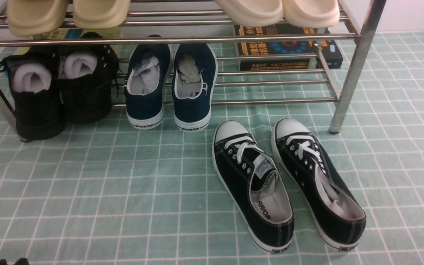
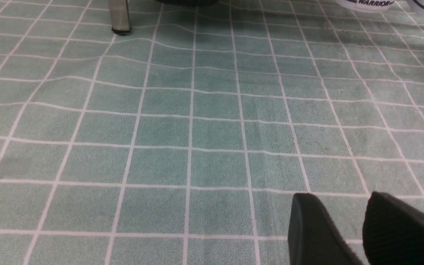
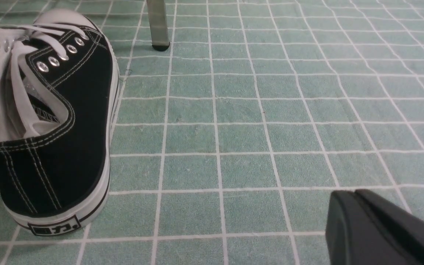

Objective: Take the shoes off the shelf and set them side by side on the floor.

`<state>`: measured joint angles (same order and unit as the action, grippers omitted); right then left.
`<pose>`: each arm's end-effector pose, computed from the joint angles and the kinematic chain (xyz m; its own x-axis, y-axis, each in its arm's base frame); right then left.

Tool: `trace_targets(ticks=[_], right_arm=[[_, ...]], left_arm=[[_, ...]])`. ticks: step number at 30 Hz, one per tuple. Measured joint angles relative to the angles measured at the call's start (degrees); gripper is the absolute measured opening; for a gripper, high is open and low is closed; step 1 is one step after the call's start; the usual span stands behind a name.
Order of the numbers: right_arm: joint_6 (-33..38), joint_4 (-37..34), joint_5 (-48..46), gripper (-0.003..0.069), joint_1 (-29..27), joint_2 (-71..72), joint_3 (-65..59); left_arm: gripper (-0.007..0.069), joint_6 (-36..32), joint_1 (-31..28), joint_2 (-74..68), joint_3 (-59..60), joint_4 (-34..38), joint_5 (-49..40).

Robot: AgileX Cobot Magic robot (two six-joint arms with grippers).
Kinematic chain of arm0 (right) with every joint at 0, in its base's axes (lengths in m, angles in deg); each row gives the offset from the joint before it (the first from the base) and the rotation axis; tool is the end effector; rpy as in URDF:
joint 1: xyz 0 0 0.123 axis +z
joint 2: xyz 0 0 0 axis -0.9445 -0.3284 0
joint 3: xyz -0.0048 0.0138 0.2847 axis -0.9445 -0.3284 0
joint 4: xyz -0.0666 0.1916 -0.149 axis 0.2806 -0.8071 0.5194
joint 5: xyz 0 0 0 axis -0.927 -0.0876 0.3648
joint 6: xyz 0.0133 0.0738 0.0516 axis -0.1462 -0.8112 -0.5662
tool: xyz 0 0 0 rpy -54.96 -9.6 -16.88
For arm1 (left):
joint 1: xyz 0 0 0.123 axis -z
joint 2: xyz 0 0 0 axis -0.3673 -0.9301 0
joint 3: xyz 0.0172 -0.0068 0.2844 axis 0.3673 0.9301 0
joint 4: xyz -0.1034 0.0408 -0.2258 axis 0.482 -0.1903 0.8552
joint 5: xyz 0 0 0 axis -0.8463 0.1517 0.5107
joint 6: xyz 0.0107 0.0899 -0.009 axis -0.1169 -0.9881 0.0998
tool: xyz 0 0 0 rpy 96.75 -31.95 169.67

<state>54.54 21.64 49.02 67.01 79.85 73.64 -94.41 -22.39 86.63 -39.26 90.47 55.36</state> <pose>0.0520 -0.0013 0.1741 -0.2995 0.0354 -0.9534 0.0482 0.9986 0.0219 0.0521 -0.0054 0.1737 -0.2969 -0.0713 -0.9523 0.0294 0.9961 -0.0837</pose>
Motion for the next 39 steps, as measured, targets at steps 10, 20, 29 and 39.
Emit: trace_targets(ticks=[10,20,29,39], right_arm=[[0.0,0.0,-0.04,0.0039,0.0,0.0,0.0],[0.0,0.0,-0.04,0.0045,0.0,0.0,0.0],[0.0,0.0,-0.04,0.0056,0.0,0.0,0.0],[0.0,0.0,-0.04,0.0071,0.0,0.0,0.0]], left_arm=[[0.0243,0.0,0.0,0.0,0.0,0.0,0.0],[0.0243,0.0,0.0,0.0,0.0,0.0,-0.05],[0.0243,0.0,0.0,0.0,0.0,0.0,-0.04],[0.0243,0.0,0.0,0.0,0.0,0.0,-0.04]])
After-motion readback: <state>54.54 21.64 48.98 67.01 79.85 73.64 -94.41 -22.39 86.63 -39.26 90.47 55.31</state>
